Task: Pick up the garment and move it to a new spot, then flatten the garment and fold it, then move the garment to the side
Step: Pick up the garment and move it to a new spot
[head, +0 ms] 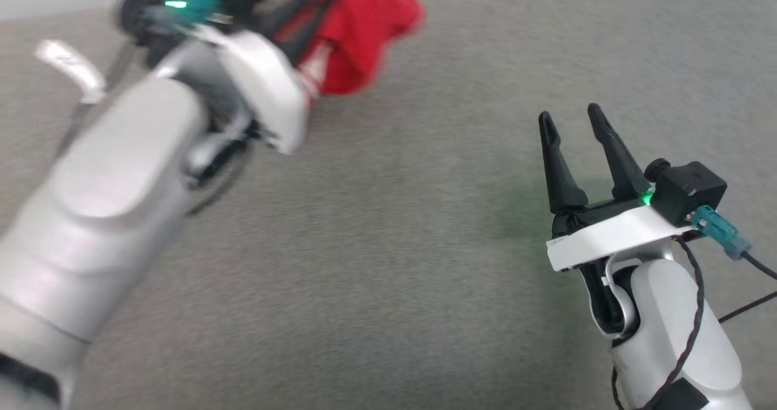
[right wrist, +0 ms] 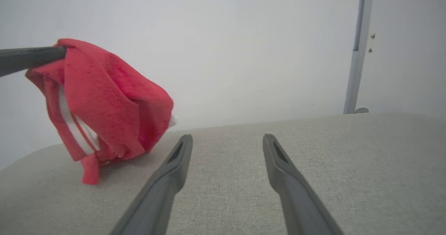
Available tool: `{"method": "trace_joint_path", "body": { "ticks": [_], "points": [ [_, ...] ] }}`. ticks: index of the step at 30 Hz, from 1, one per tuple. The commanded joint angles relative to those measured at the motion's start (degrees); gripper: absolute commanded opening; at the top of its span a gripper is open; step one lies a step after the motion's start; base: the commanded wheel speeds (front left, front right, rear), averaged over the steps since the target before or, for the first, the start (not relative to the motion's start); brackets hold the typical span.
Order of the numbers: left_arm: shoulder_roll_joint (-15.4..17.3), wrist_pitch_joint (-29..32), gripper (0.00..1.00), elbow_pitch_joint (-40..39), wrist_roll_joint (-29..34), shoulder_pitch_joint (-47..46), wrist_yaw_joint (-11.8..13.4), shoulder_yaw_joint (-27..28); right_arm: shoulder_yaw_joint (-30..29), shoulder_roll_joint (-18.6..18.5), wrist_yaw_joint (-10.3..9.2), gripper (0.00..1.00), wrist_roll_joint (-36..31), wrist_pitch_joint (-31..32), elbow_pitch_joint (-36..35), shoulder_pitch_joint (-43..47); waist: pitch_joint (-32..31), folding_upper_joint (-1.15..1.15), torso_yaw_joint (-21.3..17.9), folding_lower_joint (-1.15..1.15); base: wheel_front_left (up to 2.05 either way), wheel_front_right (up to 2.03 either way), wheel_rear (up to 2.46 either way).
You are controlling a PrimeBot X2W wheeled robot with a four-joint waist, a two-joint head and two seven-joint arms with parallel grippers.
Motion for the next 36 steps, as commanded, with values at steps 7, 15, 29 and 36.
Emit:
{"method": "trace_joint_path", "body": {
  "ticks": [7,15,29,36],
  "points": [
    [-5.4,-1.16,0.0,-3.68,-5.77,-6.22,0.13,-11.54,-2.15,1.48,-0.02,1.0,2.1,-0.28,-1.26,0.14,4.02,0.0,-11.28,0.0,0.0,0.0,0.0],
    [-0.58,3.69,0.0,0.6,-12.99,-7.04,0.13,-19.92,-1.53,1.55,-0.02,1.0,7.18,-0.28,-1.77,1.42,4.95,0.0,-18.01,0.0,0.0,0.0,0.0],
    [1.02,22.65,0.0,5.95,-9.82,-1.31,0.13,-20.95,0.14,1.51,-0.02,1.0,12.21,-0.28,-2.13,1.35,7.62,0.0,-22.53,0.0,0.0,0.0,0.0],
    [2.19,28.4,0.0,9.51,-8.07,0.95,0.21,-21.71,0.41,1.5,-0.02,1.0,13.33,-0.28,-2.34,1.42,8.77,0.0,-23.77,0.0,0.0,0.0,0.0]
  ]
}}
